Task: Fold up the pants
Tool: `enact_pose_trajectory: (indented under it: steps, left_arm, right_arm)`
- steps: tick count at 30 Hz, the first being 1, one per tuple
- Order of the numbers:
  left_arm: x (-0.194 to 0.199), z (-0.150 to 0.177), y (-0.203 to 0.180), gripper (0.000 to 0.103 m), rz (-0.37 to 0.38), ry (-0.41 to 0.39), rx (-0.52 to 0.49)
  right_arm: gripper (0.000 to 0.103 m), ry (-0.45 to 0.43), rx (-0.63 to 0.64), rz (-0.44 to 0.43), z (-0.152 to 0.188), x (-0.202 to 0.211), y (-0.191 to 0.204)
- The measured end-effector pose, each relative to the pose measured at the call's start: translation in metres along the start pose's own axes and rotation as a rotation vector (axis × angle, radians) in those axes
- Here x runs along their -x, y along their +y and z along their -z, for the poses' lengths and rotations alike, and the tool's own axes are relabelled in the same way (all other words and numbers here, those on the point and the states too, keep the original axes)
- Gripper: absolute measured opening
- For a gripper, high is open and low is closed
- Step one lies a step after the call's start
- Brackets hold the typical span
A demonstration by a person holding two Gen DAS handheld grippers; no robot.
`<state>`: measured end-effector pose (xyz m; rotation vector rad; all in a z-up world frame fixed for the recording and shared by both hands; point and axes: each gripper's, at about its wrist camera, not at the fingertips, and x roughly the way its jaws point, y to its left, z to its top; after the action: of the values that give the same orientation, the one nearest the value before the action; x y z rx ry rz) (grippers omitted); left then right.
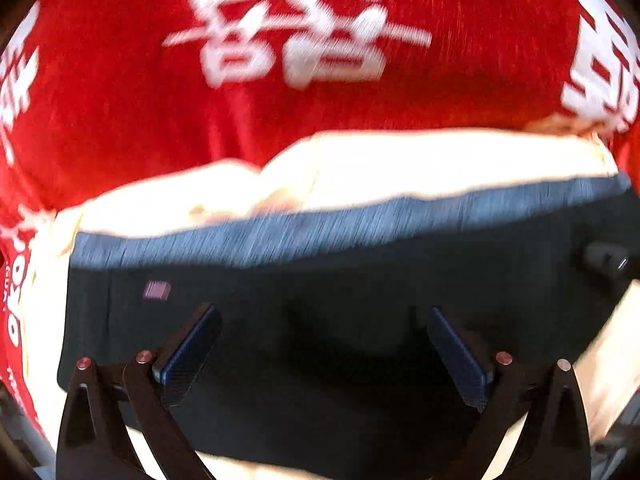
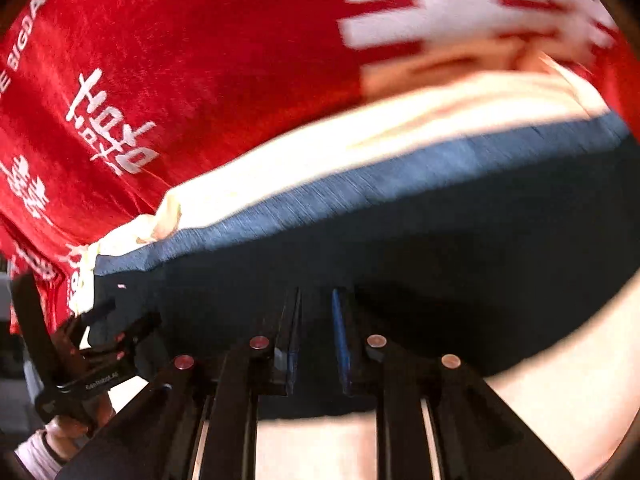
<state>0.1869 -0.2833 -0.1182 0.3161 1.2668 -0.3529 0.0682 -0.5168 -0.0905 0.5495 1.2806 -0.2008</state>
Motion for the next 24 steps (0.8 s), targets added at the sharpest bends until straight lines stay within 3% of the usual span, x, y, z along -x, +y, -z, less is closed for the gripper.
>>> enact_pose_trajectory:
  steps: [5, 7, 10, 13, 15, 16, 24]
  left_arm:
    - [-0.052, -0.026, -0.009, 0.103, -0.087, 0.043, 0.055]
    - [-0.056, -0.03, 0.001, 0.103, -0.038, 0.035, 0.161]
    - [-0.061, -0.037, 0.004, 0.103, -0.032, 0.049, 0.203]
    - [-0.059, -0.044, -0.003, 0.103, -0.072, 0.059, 0.181]
    - [-0.05, -0.054, -0.016, 0.103, -0.108, 0.059, 0.15]
    - [-0.045, -0.055, -0.024, 0.103, -0.109, 0.059, 0.135]
    - [-0.009, -0.057, -0.07, 0.103, -0.058, 0.087, 0.045]
  right_arm:
    - [0.018, 0.043, 0.033, 0.001, -0.014, -0.04, -0.005]
    - [0.018, -0.001, 0.049, -0.018, -0.018, -0.036, -0.011]
    - [0.018, -0.044, 0.055, 0.081, -0.029, -0.028, -0.026]
    - [0.022, -0.056, 0.002, 0.112, -0.033, -0.012, -0.042]
    - [0.044, -0.062, -0.014, 0.115, -0.024, 0.005, -0.048]
    - [0.048, -0.065, -0.019, 0.112, -0.019, 0.012, -0.05]
    - [0.053, -0.03, -0.133, 0.07, 0.027, 0.052, -0.09]
